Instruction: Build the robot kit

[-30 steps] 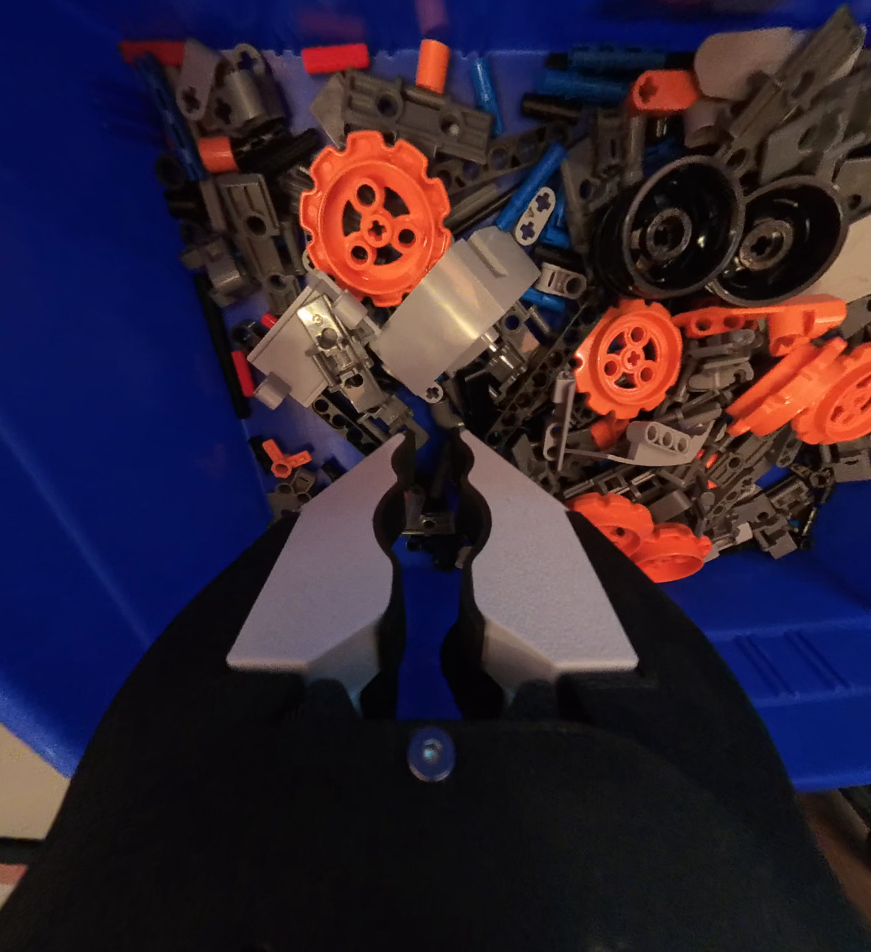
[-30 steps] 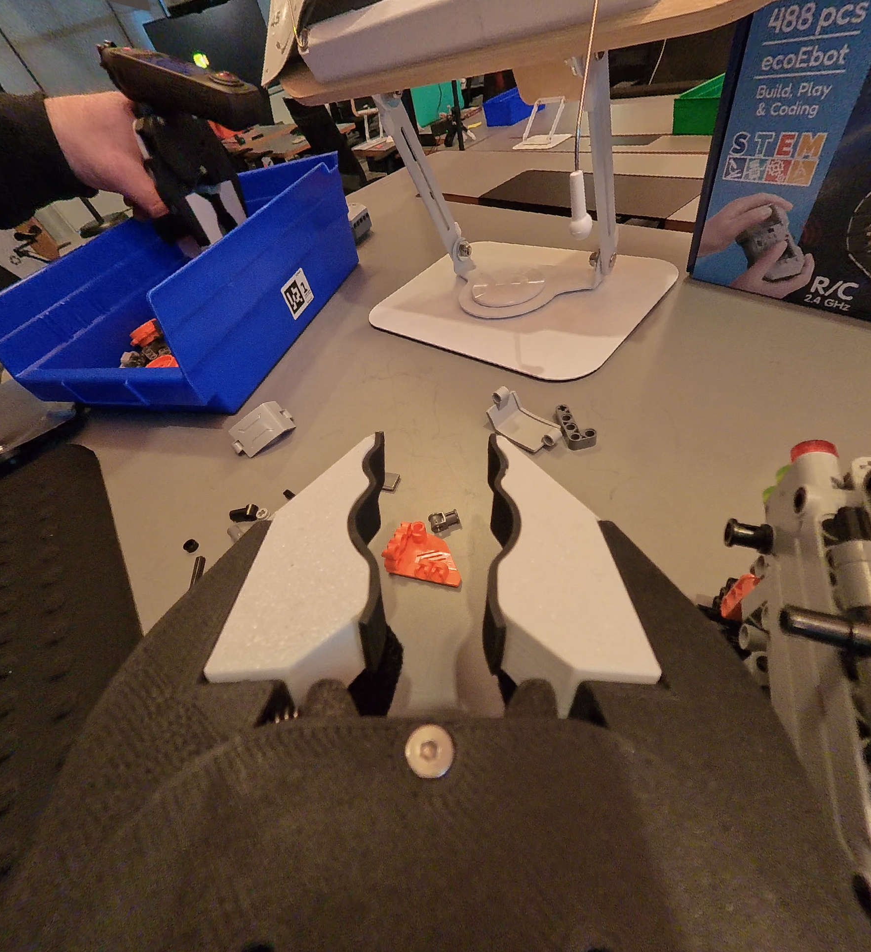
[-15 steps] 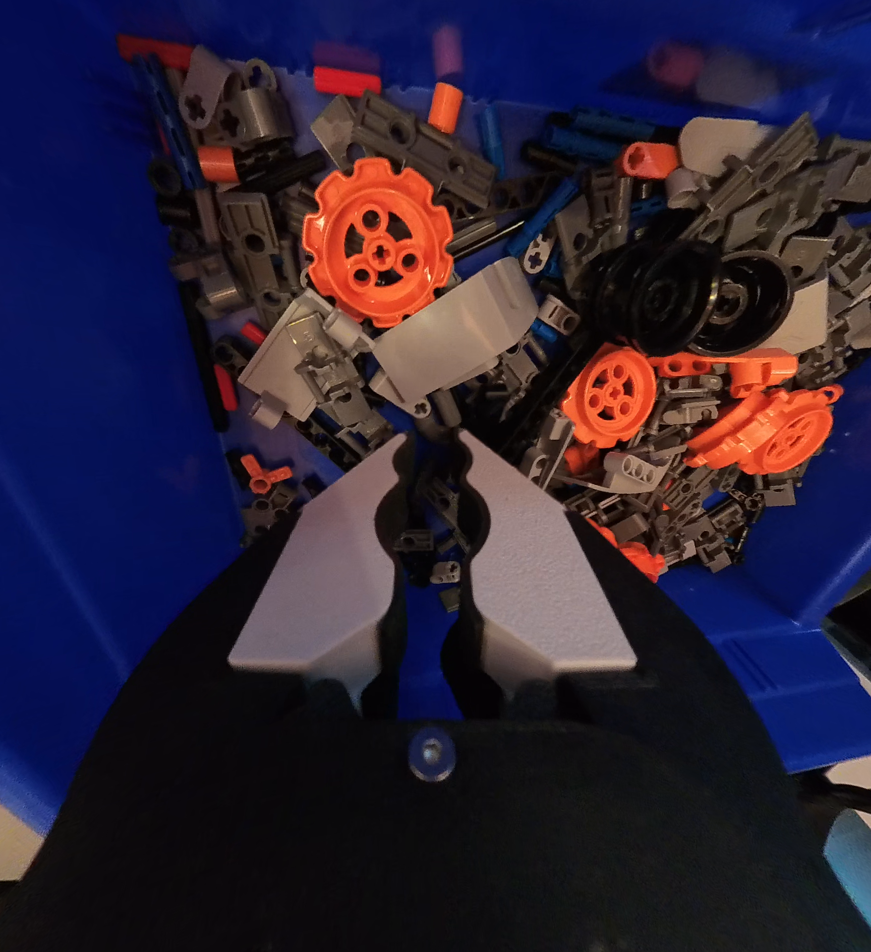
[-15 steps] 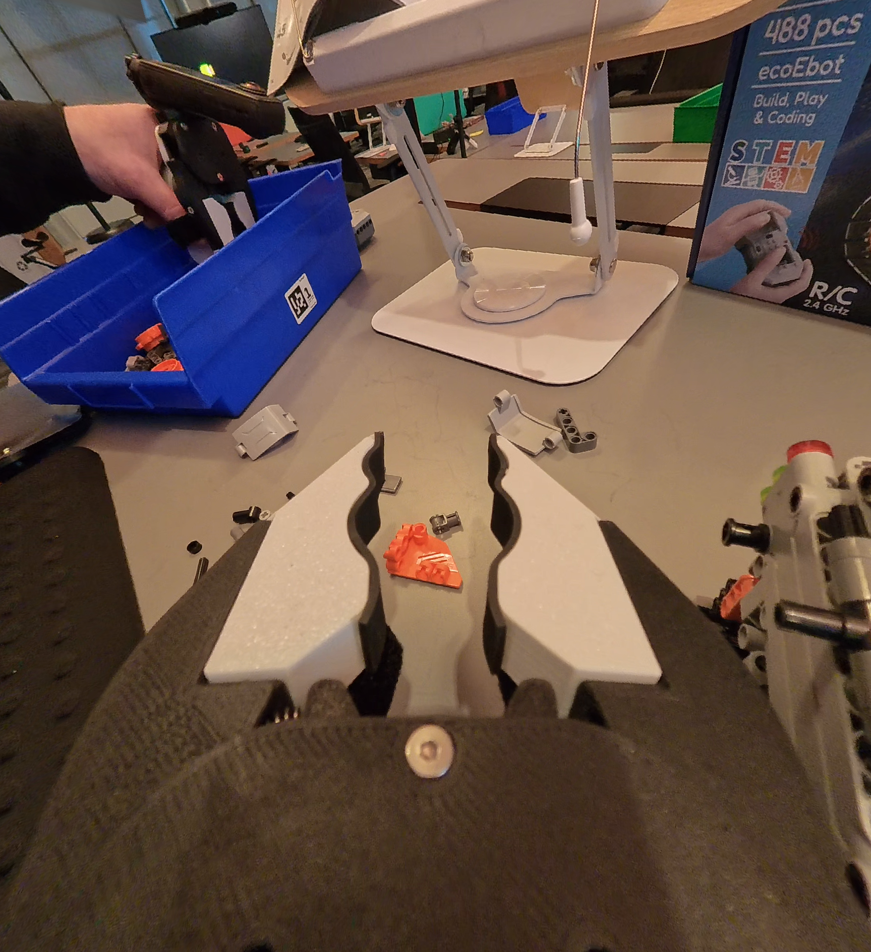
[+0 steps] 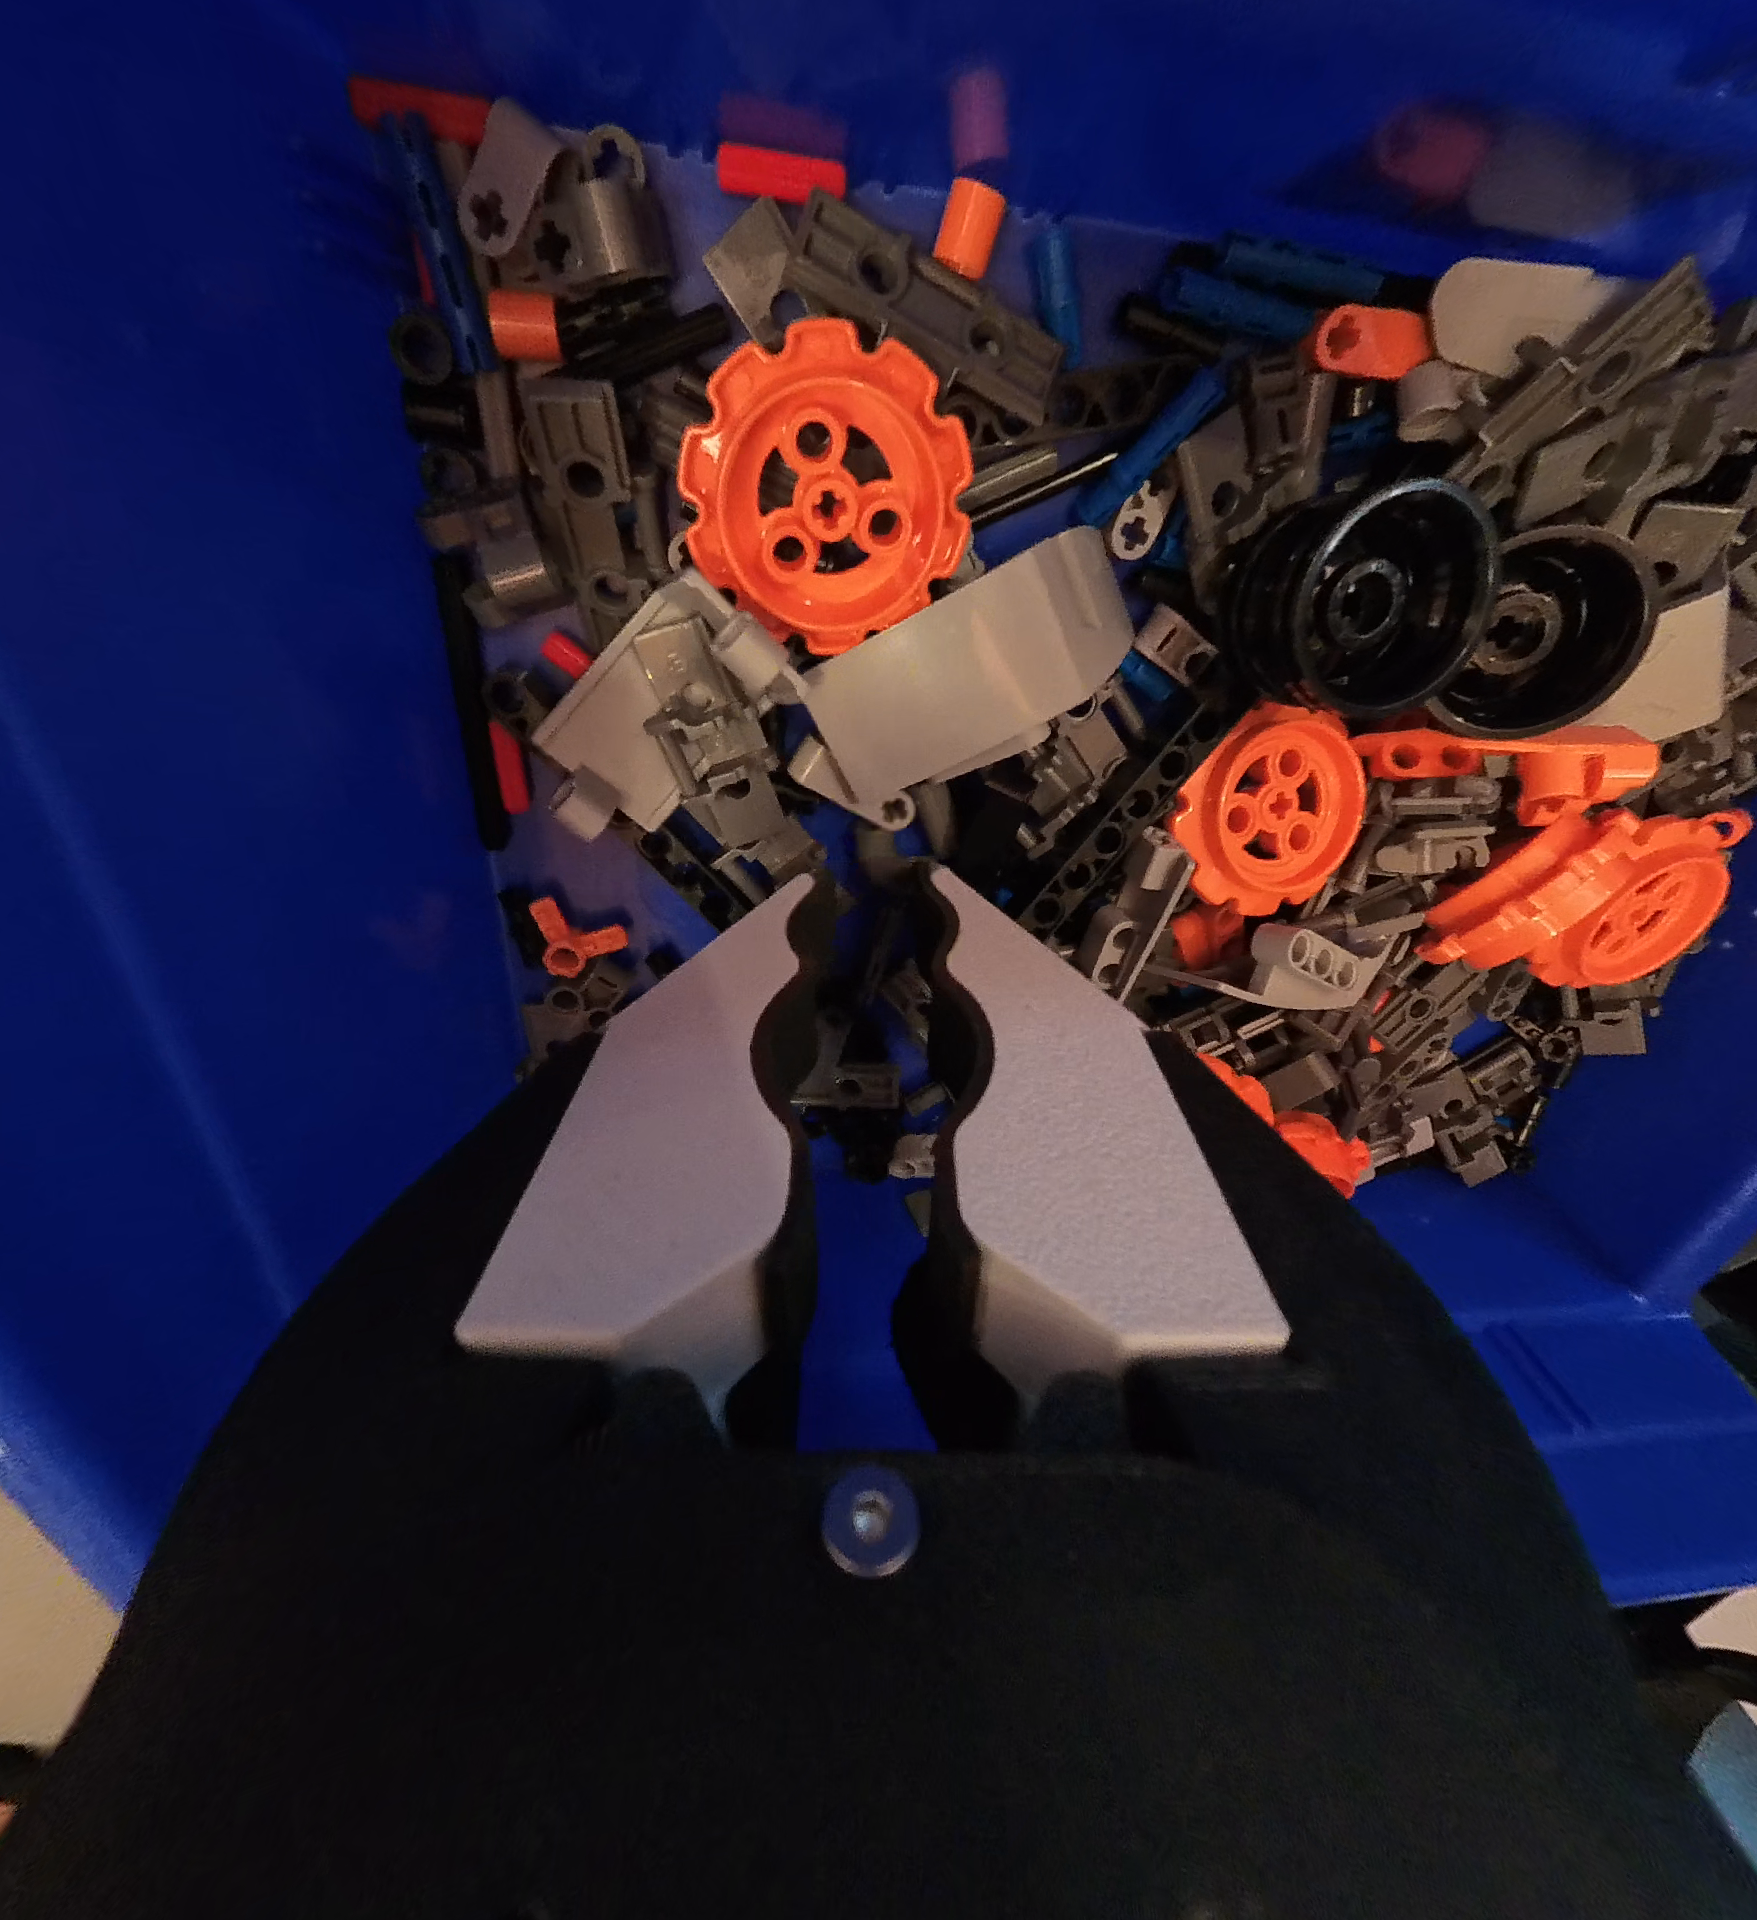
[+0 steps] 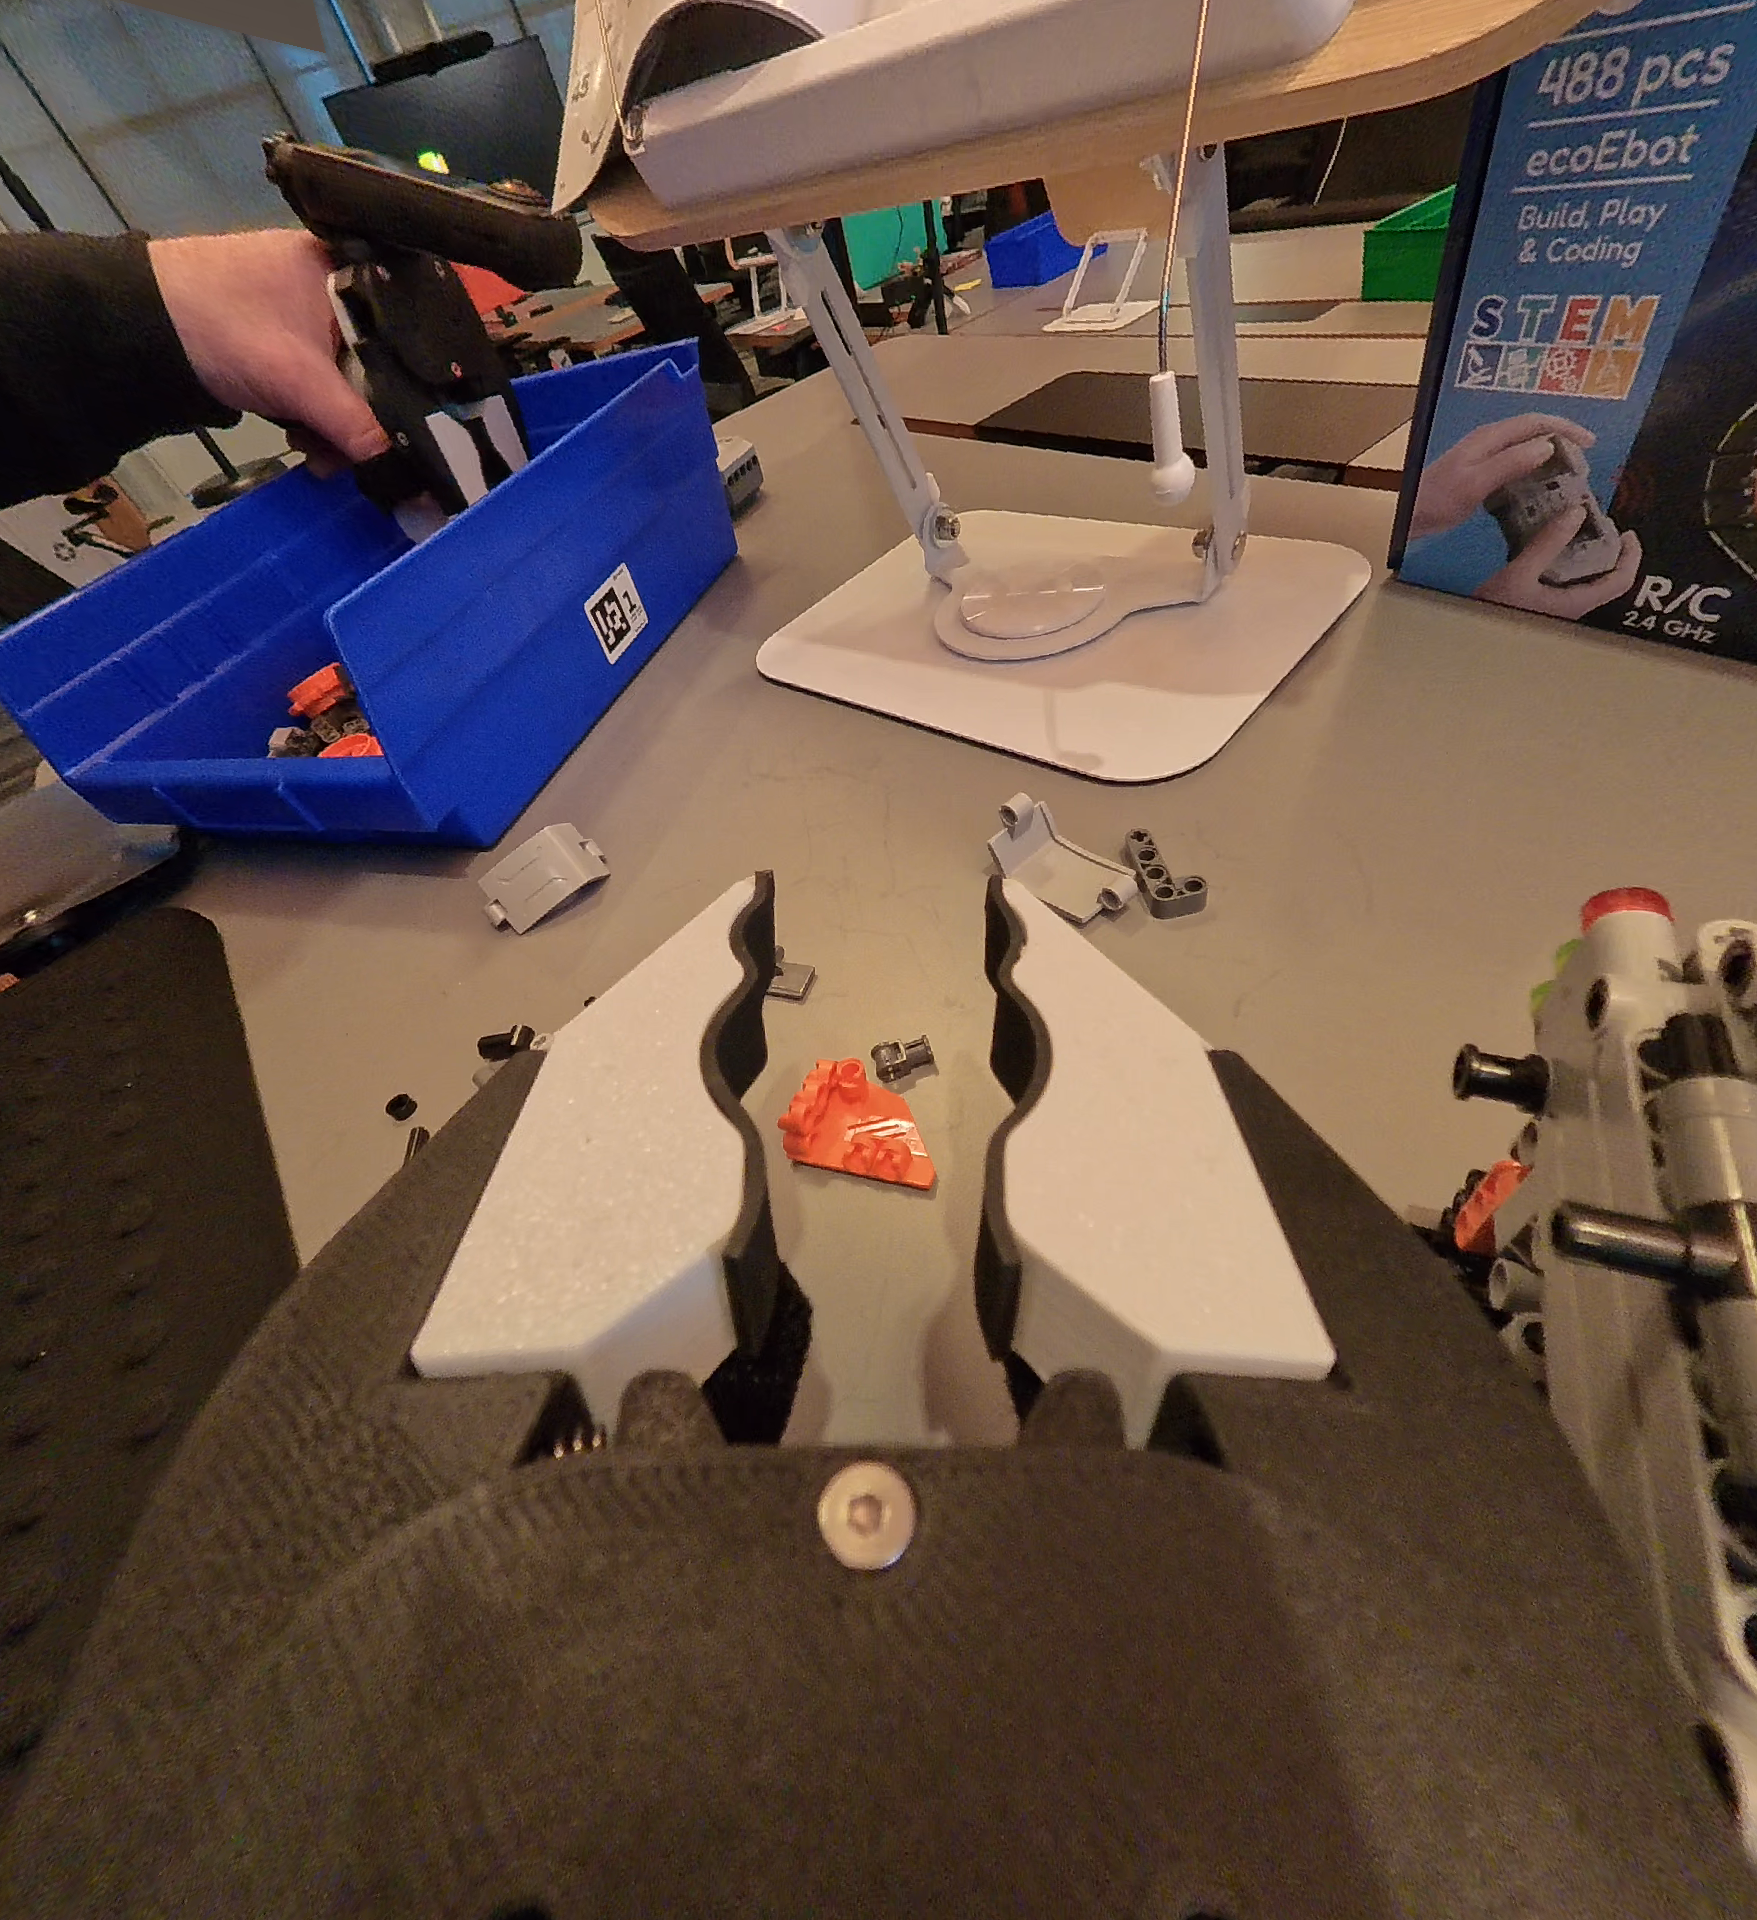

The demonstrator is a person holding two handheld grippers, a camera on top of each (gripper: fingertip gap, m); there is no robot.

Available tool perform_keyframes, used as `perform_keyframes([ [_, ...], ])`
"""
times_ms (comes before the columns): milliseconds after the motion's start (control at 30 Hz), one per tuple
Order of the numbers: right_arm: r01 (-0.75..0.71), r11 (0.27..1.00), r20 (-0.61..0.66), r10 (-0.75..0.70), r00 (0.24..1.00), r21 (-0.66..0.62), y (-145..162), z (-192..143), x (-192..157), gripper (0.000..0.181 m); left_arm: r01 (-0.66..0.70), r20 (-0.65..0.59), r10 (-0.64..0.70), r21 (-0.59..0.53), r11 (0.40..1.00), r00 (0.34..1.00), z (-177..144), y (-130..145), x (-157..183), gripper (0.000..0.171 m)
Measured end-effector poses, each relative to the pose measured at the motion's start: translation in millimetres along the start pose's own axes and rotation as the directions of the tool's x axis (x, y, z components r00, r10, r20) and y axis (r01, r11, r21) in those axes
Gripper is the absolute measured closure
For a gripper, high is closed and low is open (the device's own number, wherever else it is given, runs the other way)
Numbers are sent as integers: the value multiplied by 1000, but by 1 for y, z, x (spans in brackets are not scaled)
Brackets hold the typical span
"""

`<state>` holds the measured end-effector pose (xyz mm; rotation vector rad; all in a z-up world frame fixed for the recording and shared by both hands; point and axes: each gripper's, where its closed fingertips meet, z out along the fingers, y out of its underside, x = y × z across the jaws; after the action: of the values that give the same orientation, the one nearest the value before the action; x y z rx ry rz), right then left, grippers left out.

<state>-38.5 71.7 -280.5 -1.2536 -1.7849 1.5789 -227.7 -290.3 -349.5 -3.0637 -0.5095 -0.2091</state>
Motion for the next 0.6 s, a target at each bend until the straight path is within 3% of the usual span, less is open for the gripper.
perform_keyframes([
  [300, -1, 1000, 3, 1, 1000, 3, 0, 0, 0, 143, 42, -37, -41, 17, 999, 998, 0, -3, 0, 163],
  [467, -2, 1000, 3, 2, 1000, 6, -1, -1, 0, 143, 56, 21, -56, 1, 998, 998, -2, 2, -8, 167],
  [600, -2, 1000, 4, 2, 1000, 5, -1, -1, 0, 143, 62, -14, -61, 36, 997, 998, -3, -3, -1, 162],
])
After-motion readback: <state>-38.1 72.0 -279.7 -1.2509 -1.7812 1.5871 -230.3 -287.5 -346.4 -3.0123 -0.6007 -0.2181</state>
